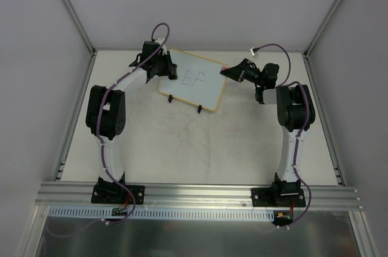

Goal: Erase the whiteboard

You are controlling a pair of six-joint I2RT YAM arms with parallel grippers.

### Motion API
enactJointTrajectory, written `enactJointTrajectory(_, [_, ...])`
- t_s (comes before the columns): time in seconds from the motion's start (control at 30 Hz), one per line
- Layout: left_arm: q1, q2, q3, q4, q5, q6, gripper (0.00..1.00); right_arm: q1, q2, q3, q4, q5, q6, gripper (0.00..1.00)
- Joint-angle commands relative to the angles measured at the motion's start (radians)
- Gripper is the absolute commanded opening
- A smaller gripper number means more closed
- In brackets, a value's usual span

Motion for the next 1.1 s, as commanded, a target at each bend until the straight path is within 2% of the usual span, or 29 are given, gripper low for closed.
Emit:
enactJointTrajectory(0.0, [-0.03,-0.036,-0.109,0.017,-0.018,-0.024,0.0,0.013,-0.07,0.0,0.256,-0.077,-0.018,0.0])
enactJointTrajectory(0.3, [-0.059,-0.111,-0.335,0.17,0.017,-0.047,0.0,0.013,-0.07,0.002,0.256,-0.077,-0.017,0.0])
enactJointTrajectory(0.5, [-0.079,-0.12,-0.39,0.218,0.122,-0.042,0.0,0.013,-0.065,0.002,0.256,-0.076,-0.014,0.0])
enactJointTrajectory(0.63, [-0.078,-0.111,-0.414,0.231,0.125,-0.062,0.0,0.013,-0.067,0.0,0.256,-0.076,-0.012,0.0])
enactJointTrajectory(0.87, [-0.079,-0.088,-0.342,0.192,0.111,-0.047,0.0,0.013,-0.071,0.0,0.256,-0.08,-0.011,0.0])
enactJointTrajectory(1.07, [-0.079,-0.057,-0.155,0.1,0.073,-0.027,0.0,0.013,-0.073,0.0,0.256,-0.086,-0.014,0.0])
